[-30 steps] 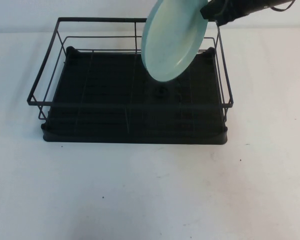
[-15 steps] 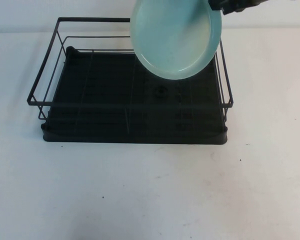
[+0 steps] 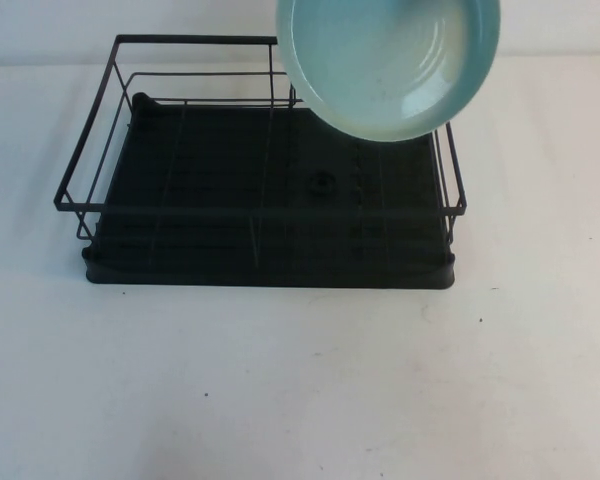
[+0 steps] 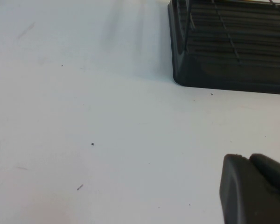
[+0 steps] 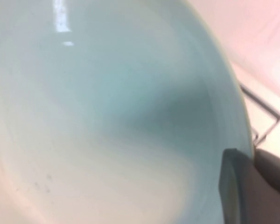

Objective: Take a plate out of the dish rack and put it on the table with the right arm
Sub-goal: Place the plate from the table

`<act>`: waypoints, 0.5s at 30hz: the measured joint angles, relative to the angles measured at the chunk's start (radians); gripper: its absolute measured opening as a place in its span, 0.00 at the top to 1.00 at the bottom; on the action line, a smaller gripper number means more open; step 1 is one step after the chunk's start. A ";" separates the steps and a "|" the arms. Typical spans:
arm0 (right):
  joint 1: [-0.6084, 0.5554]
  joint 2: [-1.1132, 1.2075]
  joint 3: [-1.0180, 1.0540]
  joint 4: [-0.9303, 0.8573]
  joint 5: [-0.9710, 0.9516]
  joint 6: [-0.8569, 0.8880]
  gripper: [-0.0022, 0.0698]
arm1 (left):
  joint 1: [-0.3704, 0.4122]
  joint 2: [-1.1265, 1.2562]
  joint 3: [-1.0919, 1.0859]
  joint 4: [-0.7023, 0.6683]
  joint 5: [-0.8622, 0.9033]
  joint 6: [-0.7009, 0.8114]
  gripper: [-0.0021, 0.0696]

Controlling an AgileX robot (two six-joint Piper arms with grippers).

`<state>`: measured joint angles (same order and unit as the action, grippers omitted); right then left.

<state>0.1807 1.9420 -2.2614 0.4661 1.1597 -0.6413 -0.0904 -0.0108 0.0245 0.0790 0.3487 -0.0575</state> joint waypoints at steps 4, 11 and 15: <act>0.000 -0.047 0.000 -0.030 0.082 0.045 0.98 | 0.000 0.000 0.000 0.000 0.000 0.000 0.98; 0.000 -0.153 0.003 -0.096 0.105 0.220 0.98 | 0.000 0.000 0.000 0.000 0.000 0.000 0.98; 0.000 -0.233 0.078 -0.103 0.105 0.287 0.98 | 0.000 0.000 0.000 0.000 0.000 0.000 0.98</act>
<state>0.1807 1.7092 -2.1829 0.3633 1.2648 -0.3546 -0.0904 -0.0108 0.0245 0.0790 0.3487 -0.0575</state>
